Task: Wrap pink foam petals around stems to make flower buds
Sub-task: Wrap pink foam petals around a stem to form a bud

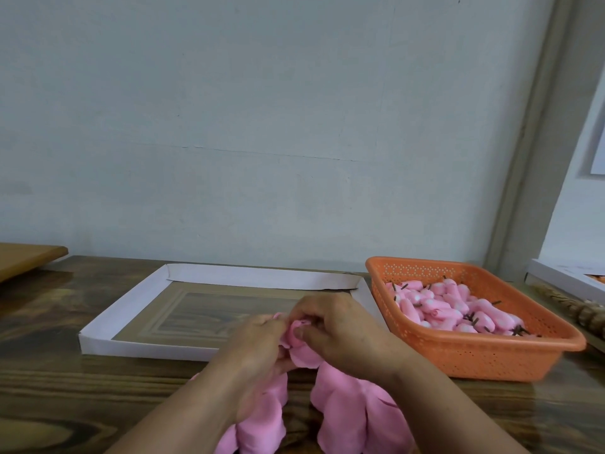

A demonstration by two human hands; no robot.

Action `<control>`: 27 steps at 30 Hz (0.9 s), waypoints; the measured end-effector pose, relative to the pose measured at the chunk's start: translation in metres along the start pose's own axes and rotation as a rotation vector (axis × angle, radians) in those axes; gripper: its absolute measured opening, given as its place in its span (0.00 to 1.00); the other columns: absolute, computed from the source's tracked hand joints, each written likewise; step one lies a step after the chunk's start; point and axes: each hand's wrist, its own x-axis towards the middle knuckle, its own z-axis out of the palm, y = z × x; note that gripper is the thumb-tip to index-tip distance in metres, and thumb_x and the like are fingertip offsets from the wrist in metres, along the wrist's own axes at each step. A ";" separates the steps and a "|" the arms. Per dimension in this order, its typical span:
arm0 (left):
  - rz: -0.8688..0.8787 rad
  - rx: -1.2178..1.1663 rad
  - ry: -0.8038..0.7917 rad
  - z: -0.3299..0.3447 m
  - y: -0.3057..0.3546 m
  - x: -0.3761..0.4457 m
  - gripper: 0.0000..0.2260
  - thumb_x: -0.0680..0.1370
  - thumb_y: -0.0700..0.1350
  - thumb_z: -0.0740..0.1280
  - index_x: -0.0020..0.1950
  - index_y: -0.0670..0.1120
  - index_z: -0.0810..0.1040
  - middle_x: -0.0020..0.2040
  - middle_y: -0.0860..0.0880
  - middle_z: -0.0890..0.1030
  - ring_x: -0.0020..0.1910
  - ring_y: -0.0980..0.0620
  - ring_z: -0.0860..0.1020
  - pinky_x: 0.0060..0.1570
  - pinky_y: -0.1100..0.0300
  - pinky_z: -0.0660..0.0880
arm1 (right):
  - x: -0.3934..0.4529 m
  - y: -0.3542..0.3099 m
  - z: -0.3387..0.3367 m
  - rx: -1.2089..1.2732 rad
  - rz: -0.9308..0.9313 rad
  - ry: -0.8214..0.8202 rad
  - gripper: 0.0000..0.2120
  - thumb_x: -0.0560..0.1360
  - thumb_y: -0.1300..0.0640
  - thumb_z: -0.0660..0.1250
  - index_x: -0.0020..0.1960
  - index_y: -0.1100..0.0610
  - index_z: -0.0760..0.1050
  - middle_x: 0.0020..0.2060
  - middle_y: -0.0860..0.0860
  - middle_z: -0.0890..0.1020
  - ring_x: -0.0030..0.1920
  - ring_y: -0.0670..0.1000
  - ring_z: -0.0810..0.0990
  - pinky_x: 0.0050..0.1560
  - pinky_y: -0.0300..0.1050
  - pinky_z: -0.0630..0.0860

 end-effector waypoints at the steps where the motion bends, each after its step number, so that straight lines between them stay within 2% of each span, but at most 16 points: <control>1: -0.010 -0.009 -0.008 0.001 0.001 -0.001 0.13 0.81 0.40 0.59 0.42 0.38 0.79 0.37 0.40 0.84 0.39 0.44 0.84 0.43 0.53 0.80 | 0.000 0.001 0.001 0.002 -0.001 0.002 0.06 0.72 0.61 0.63 0.43 0.56 0.79 0.39 0.49 0.81 0.40 0.48 0.76 0.42 0.49 0.74; 4: -0.029 -0.016 -0.012 0.003 0.003 -0.004 0.16 0.82 0.44 0.59 0.43 0.38 0.80 0.33 0.42 0.83 0.35 0.47 0.84 0.37 0.57 0.79 | 0.000 0.001 0.004 0.009 0.003 0.005 0.04 0.72 0.60 0.64 0.43 0.54 0.78 0.37 0.46 0.78 0.37 0.43 0.73 0.40 0.45 0.73; 6: -0.047 -0.024 -0.039 0.003 0.005 -0.005 0.23 0.82 0.54 0.55 0.45 0.36 0.80 0.33 0.42 0.83 0.33 0.49 0.83 0.35 0.59 0.79 | 0.000 0.001 0.005 0.011 0.005 0.005 0.04 0.72 0.60 0.64 0.41 0.53 0.77 0.35 0.43 0.76 0.36 0.41 0.72 0.39 0.42 0.71; 8: -0.072 -0.031 -0.083 0.001 0.006 -0.005 0.32 0.76 0.64 0.53 0.42 0.36 0.80 0.32 0.42 0.82 0.30 0.50 0.82 0.34 0.61 0.78 | 0.001 0.002 0.006 0.015 0.011 0.006 0.05 0.72 0.60 0.64 0.40 0.51 0.75 0.34 0.42 0.75 0.35 0.41 0.71 0.37 0.41 0.70; 10: -0.079 -0.012 -0.127 0.001 0.007 -0.006 0.37 0.70 0.69 0.51 0.42 0.35 0.80 0.31 0.43 0.80 0.28 0.51 0.80 0.36 0.61 0.79 | 0.000 0.002 0.007 0.026 0.022 0.015 0.07 0.73 0.59 0.64 0.40 0.48 0.72 0.33 0.42 0.74 0.34 0.41 0.71 0.36 0.40 0.69; 12: -0.069 -0.012 -0.143 0.001 0.006 -0.006 0.38 0.68 0.70 0.51 0.42 0.36 0.81 0.31 0.44 0.80 0.28 0.51 0.79 0.37 0.59 0.79 | 0.000 0.003 0.007 0.045 0.038 0.016 0.07 0.73 0.59 0.64 0.44 0.46 0.70 0.32 0.43 0.73 0.33 0.41 0.70 0.34 0.38 0.68; 14: -0.052 -0.020 -0.133 0.002 0.006 -0.006 0.36 0.67 0.70 0.52 0.36 0.39 0.82 0.29 0.44 0.80 0.27 0.51 0.79 0.36 0.59 0.79 | 0.000 0.004 0.007 0.055 0.047 0.009 0.08 0.74 0.58 0.64 0.48 0.46 0.70 0.31 0.43 0.72 0.32 0.40 0.70 0.32 0.35 0.65; 15: -0.050 -0.012 -0.135 0.002 0.006 -0.006 0.37 0.66 0.70 0.52 0.36 0.39 0.82 0.29 0.43 0.80 0.27 0.51 0.79 0.34 0.60 0.78 | 0.000 0.004 0.007 0.047 0.045 0.009 0.08 0.73 0.58 0.64 0.49 0.46 0.71 0.30 0.42 0.72 0.32 0.39 0.70 0.32 0.35 0.64; 19: -0.081 0.045 -0.165 0.000 0.006 -0.005 0.41 0.66 0.72 0.50 0.48 0.38 0.82 0.34 0.43 0.83 0.30 0.52 0.81 0.33 0.64 0.78 | 0.000 0.004 0.006 0.033 0.043 -0.001 0.04 0.73 0.58 0.64 0.44 0.49 0.74 0.32 0.42 0.73 0.33 0.40 0.71 0.34 0.37 0.67; 22: -0.069 -0.010 -0.152 -0.001 0.007 -0.003 0.36 0.73 0.68 0.51 0.53 0.39 0.81 0.39 0.41 0.84 0.35 0.47 0.83 0.39 0.58 0.80 | 0.000 0.006 0.004 0.107 0.117 0.045 0.05 0.72 0.59 0.65 0.40 0.50 0.74 0.32 0.47 0.77 0.32 0.43 0.72 0.34 0.44 0.71; 24: -0.056 -0.066 -0.133 -0.002 0.009 -0.001 0.25 0.82 0.55 0.53 0.56 0.36 0.78 0.43 0.36 0.84 0.41 0.43 0.84 0.40 0.55 0.81 | 0.001 0.007 0.001 0.187 0.180 0.107 0.07 0.72 0.60 0.66 0.38 0.50 0.74 0.34 0.55 0.80 0.32 0.48 0.73 0.37 0.51 0.74; 27: -0.044 -0.049 -0.137 -0.004 0.009 0.000 0.11 0.82 0.37 0.56 0.55 0.32 0.77 0.46 0.34 0.83 0.43 0.41 0.84 0.38 0.57 0.81 | 0.001 0.008 -0.001 0.281 0.228 0.157 0.10 0.73 0.60 0.68 0.35 0.49 0.74 0.33 0.55 0.80 0.33 0.47 0.74 0.36 0.50 0.74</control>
